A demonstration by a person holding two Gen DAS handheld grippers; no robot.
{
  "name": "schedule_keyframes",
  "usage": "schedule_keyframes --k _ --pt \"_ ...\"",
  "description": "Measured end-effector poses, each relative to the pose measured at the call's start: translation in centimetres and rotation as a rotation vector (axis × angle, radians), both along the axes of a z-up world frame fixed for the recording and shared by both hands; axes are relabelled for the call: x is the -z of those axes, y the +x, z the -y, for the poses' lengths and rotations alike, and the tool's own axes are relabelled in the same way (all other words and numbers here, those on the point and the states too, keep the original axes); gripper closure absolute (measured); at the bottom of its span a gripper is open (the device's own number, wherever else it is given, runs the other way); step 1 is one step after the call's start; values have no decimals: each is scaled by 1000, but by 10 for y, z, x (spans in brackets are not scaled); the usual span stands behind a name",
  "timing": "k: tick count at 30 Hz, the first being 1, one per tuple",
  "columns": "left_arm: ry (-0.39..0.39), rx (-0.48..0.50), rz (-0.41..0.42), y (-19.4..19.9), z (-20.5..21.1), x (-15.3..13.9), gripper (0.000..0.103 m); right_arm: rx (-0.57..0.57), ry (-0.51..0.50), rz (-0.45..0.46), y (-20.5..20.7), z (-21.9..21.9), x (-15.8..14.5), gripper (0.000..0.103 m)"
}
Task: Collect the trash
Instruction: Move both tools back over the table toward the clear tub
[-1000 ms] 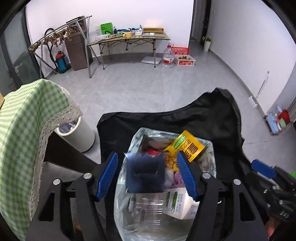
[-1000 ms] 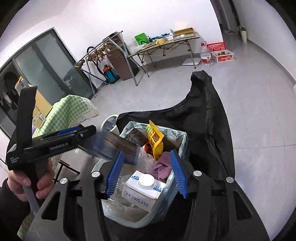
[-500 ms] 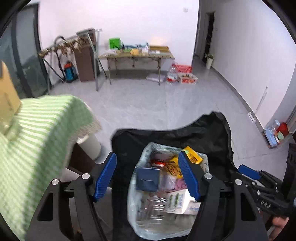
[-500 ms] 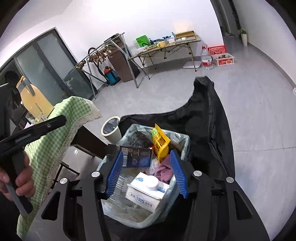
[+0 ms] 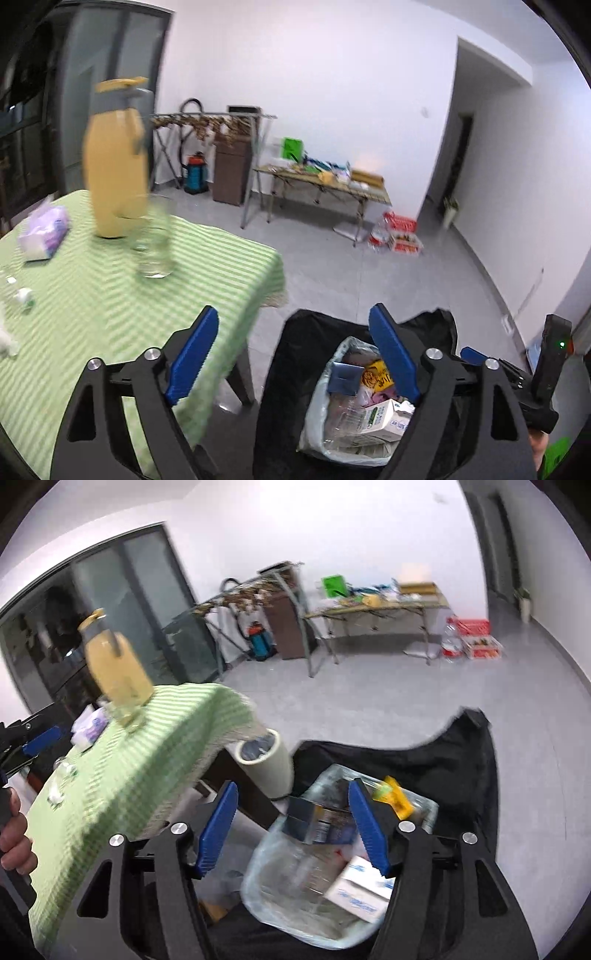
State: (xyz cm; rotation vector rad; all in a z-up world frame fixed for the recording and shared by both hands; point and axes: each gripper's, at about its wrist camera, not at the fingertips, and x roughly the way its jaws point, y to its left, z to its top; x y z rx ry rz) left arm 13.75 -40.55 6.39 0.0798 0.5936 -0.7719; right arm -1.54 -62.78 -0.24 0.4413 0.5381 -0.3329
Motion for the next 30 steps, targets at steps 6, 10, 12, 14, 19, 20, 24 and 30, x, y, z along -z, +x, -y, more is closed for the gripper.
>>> schedule_keyframes --k 6,10,12,14,19,20,24,30 --pt "-58 -117 53 -1 -87 -26 16 -72 -46 53 27 -44 -38 36" --pt "-96 -189 86 0 -140 -41 13 -109 -48 90 42 -77 -61 33" --pt "-109 -224 111 -1 -167 -49 12 -148 -55 95 52 -98 -70 32" --pt "-127 -265 141 -2 -200 -57 9 -173 -80 93 62 -119 -77 30" --pt "-119 -385 184 9 -270 -61 8 -269 -129 88 86 -176 -89 27" --pt "-105 -417 185 14 -282 -60 8 -288 -137 85 91 -186 -90 27" --pt "-69 -530 157 36 -334 -54 8 -375 -155 82 113 -226 -95 27" --pt "-89 -618 125 56 -409 -49 8 -461 -181 61 136 -271 -96 27"
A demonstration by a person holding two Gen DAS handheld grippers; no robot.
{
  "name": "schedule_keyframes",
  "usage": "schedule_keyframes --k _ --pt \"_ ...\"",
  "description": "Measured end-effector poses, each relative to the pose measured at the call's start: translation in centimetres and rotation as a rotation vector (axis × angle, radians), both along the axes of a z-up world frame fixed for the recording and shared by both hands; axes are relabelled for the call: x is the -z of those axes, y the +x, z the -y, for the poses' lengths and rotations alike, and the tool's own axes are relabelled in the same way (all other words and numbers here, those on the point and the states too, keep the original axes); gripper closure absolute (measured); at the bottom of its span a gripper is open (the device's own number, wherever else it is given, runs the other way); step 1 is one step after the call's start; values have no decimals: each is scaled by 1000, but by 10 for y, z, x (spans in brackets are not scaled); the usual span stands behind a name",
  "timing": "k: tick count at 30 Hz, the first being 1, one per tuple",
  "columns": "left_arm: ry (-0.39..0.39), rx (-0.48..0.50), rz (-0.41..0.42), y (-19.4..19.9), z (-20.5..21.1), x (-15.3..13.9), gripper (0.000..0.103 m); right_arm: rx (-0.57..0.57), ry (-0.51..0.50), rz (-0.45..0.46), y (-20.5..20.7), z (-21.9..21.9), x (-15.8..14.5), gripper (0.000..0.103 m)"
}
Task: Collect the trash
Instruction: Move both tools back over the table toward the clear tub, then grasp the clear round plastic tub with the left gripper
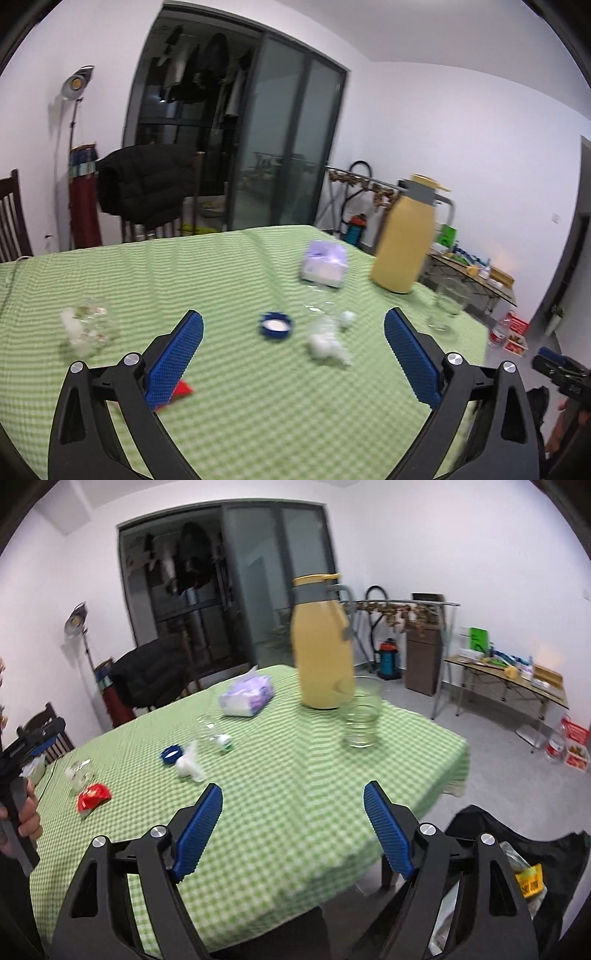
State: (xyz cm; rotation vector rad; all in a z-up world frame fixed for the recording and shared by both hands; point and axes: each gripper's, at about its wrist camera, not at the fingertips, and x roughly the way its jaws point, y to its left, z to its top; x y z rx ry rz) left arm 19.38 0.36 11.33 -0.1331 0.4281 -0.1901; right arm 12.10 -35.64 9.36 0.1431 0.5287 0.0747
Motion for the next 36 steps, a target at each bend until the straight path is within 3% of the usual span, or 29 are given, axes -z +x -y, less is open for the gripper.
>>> schedule_keyframes --k 3,6,10,14,16,18,19,20,21,23,24,28,31,36 --pt "23 -107 -11 13 -42 8 8 -39 -26 -6 6 -19 1 27" --pt "-16 -242 -64 29 -93 23 8 -63 -46 -20 11 -35 6 24" --pt "-216 -328 -179 49 -167 50 11 -88 -56 -50 18 -49 14 24" --pt "-350 -363 -187 54 -208 66 18 -120 -81 -70 24 -67 19 24" --pt "-467 -346 -197 60 -227 84 19 -135 -98 -76 25 -77 21 24" --pt "-573 -376 -222 63 -241 99 30 -152 -116 -85 26 -88 23 24" --pt "-621 -376 -233 65 -246 108 40 -163 -125 -93 28 -95 26 24" --pt "-664 -358 -241 66 -249 115 57 -173 -131 -101 29 -100 28 24" --pt "-695 -336 -242 66 -252 121 65 -183 -136 -109 31 -106 31 24" --pt "-707 -291 -234 67 -253 125 99 -209 -152 -130 35 -122 38 24" --pt "-724 -281 -217 64 -255 124 102 -220 -158 -135 36 -128 40 24" --pt "-810 -238 -108 46 -266 110 103 -304 -191 -148 45 -168 45 24" --pt "-744 -254 -38 28 -269 86 103 -391 -223 -142 54 -208 47 24" --pt "-744 -189 12 12 -268 67 103 -521 -188 -185 87 -270 63 24"
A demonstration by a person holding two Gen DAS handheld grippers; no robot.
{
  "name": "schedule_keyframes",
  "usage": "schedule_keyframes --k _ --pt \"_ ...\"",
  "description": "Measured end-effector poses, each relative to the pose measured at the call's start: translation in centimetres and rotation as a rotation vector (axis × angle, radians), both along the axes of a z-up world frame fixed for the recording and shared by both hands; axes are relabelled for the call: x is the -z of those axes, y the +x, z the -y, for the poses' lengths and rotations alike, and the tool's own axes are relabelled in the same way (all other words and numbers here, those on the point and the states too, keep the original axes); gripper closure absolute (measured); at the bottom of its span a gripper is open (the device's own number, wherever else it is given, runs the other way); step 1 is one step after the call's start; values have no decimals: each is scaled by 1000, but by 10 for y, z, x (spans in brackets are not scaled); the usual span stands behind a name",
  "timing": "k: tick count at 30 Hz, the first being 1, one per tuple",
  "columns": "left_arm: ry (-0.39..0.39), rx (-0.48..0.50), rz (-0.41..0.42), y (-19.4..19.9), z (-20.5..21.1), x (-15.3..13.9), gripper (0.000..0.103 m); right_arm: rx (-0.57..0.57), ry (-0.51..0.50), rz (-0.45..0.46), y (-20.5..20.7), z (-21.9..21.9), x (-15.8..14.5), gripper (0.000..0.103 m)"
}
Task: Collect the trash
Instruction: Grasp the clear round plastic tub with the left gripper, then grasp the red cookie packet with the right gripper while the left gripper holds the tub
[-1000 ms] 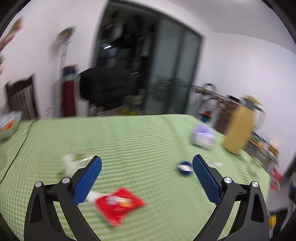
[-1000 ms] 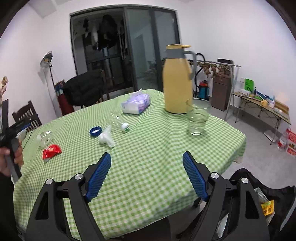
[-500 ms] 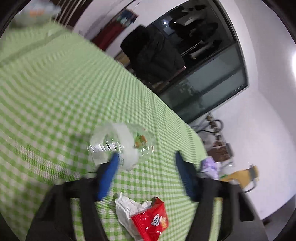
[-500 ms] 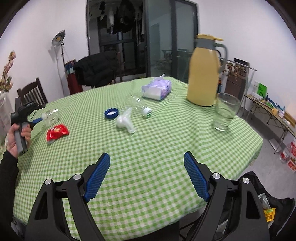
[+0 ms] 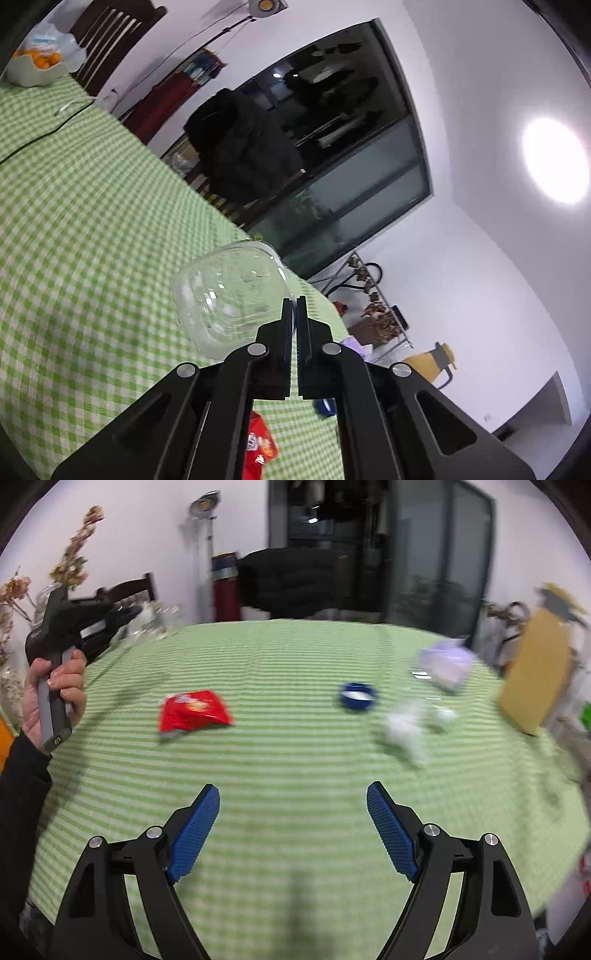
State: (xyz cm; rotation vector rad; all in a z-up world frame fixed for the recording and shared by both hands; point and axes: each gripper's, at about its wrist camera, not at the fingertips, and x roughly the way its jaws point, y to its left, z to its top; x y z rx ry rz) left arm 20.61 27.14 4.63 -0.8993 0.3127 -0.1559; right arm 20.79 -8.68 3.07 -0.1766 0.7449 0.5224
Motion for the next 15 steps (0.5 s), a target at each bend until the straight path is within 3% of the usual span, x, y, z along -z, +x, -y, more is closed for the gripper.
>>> schedule_keyframes --k 3,6,10,15 --pt "16 -6 -6 7 4 -4 103 -54 11 -29 20 -43 8 24" --pt "-20 2 -30 9 -5 6 103 -118 -15 -20 40 -93 14 24" --pt "-14 -52 -90 14 -15 18 103 -161 -63 -19 63 -143 26 24" --pt "-45 -53 -73 9 -24 14 103 -156 -101 -59 91 -170 46 24"
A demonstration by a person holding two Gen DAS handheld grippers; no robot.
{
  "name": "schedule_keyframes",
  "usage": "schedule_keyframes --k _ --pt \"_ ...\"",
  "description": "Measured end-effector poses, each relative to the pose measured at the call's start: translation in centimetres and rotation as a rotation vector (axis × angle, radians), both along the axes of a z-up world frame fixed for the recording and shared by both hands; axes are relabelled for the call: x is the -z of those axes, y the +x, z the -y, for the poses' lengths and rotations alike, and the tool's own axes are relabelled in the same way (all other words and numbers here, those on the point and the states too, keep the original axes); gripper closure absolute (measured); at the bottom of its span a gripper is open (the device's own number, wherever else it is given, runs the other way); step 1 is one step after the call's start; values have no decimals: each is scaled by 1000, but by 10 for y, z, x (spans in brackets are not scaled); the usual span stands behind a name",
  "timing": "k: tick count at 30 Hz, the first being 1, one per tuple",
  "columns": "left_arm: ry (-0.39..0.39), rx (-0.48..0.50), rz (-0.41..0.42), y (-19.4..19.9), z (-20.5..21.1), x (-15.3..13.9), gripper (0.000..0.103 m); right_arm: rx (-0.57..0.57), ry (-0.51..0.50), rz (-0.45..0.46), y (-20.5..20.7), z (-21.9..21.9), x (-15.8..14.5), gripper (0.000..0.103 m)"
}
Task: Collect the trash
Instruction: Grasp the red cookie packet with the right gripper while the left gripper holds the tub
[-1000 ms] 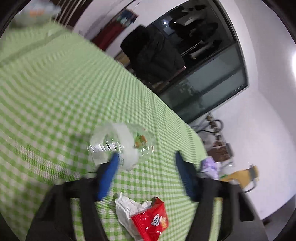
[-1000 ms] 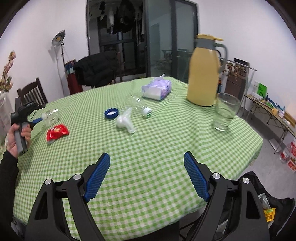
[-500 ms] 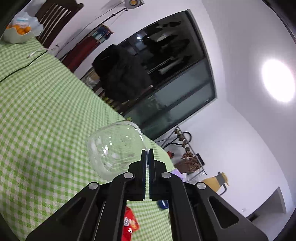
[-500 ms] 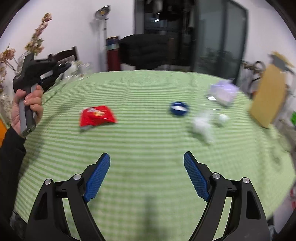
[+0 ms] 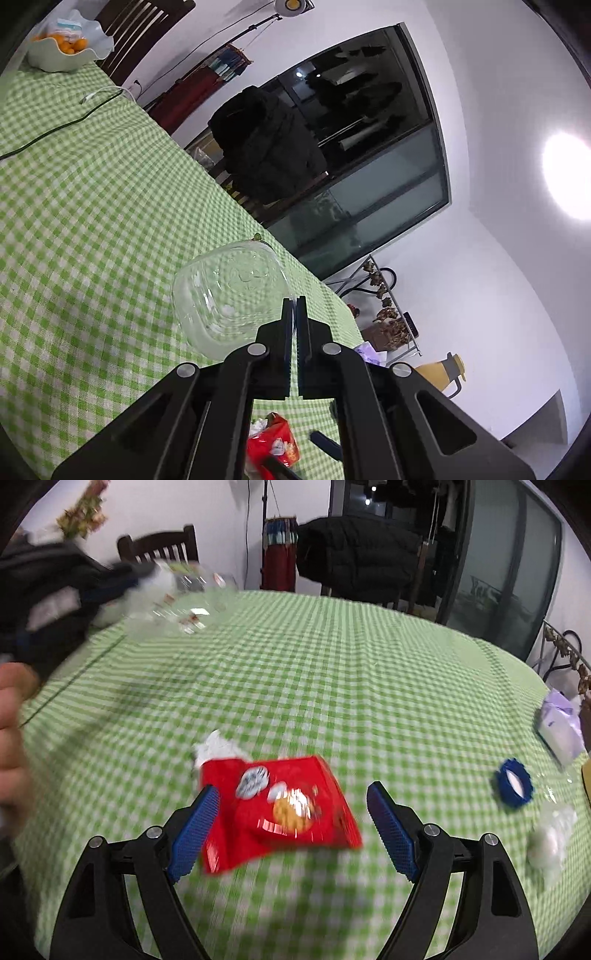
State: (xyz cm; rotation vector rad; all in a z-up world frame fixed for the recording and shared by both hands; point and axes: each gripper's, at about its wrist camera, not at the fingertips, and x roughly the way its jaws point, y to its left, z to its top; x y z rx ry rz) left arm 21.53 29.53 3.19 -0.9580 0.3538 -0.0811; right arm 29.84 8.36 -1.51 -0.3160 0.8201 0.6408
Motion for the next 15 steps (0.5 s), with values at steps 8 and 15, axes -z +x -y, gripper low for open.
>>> schedule_keyframes --k 8,15 --pt "38 27 -1 3 6 -6 103 -10 149 -154 9 33 -14 103" --pt "96 22 -49 8 17 -7 103 -38 94 -91 -5 50 -31 91"
